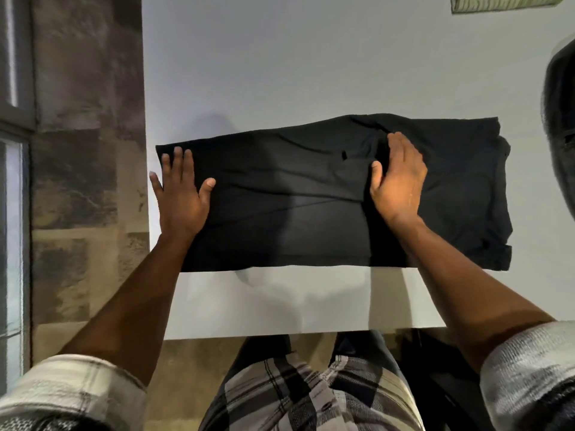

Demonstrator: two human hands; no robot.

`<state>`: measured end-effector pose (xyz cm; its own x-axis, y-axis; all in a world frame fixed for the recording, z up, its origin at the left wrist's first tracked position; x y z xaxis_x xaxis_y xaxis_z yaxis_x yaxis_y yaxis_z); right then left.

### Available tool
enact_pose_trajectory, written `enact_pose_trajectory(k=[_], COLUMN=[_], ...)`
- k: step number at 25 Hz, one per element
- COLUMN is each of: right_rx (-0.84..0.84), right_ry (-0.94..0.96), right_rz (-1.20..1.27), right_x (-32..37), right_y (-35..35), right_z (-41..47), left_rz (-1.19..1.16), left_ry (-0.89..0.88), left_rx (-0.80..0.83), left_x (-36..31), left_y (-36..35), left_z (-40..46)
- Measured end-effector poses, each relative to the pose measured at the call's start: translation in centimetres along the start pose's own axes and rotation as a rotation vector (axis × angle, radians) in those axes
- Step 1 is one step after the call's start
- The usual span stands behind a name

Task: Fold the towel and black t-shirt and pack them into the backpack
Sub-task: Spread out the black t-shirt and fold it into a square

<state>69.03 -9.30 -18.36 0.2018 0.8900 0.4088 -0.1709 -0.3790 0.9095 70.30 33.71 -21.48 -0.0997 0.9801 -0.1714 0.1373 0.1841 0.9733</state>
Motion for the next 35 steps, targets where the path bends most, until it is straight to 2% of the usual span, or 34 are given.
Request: enact_pose_trajectory(k=[2, 3, 5, 7, 8, 11, 14, 17, 21, 25, 31, 33, 35], right_rx=[-0.129, -0.106, 0.103, 0.332, 0.367, 0.296, 0.258, 0.261, 0.185, 0.180, 0.447, 0.588, 0.626], right_ry=[-0.118, -0.245, -0.631, -0.935, -1.014, -1.163, -1.291, -1.325, -1.313, -1.232, -1.154, -1.105, -1.032], right_rz=[0.252, 0.406, 0.758, 1.033, 1.088, 1.114, 1.049, 1.006, 1.019, 1.001, 1.041, 1.007, 0.948], right_x=[2.4, 3.2, 5.0, 7.8, 8.8, 9.9, 9.8, 9.9, 9.9, 10.7, 11.3, 11.4, 10.6], right_y=[0.8, -0.4, -5.2, -9.0, -9.6, -9.8, -10.4, -10.5, -9.7, -9.4, -10.1, -9.7, -8.6], right_z=[-2.9, -4.6, -8.7, -12.3, -12.9, -12.6, -12.8, -12.9, -12.8, -14.2, -17.1, -17.3, -16.7], left_rz=[-0.077, -0.109, -0.191, -0.332, -0.385, -0.397, -0.372, -0.385, -0.410, -0.450, -0.407, -0.414, -0.451], left_ry=[0.081, 0.125, 0.238, 0.367, 0.429, 0.545, 0.557, 0.492, 0.433, 0.415, 0.364, 0.372, 0.422], left_rx=[-0.112, -0.162, -0.209, -0.159, -0.114, -0.015, 0.055, 0.034, 0.011, -0.020, -0.051, -0.082, -0.143], left_x=[0.3, 0.4, 1.4, 2.6, 3.2, 4.4, 5.0, 5.1, 5.0, 5.0, 5.0, 4.9, 4.8], left_y=[1.9, 2.7, 3.6, 3.4, 3.1, 2.9, 2.7, 3.0, 3.5, 4.3, 4.5, 4.7, 5.1], left_z=[-1.6, -2.4, -3.6, -3.7, -3.6, -2.6, -1.7, -0.9, -0.4, 0.6, 1.6, 1.4, 0.4])
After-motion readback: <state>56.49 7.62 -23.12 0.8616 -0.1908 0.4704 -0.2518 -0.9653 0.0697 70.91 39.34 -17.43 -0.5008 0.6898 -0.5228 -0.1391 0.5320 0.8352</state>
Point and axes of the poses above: each hand's wrist, its own z-axis towards the middle knuckle, its own y-axis out of the back of the hand, x = y × z, the point moved 9 cm from there along z, towards the middle knuckle, and after that the axes turned 1 degree about -x, right-handed, at the moved point
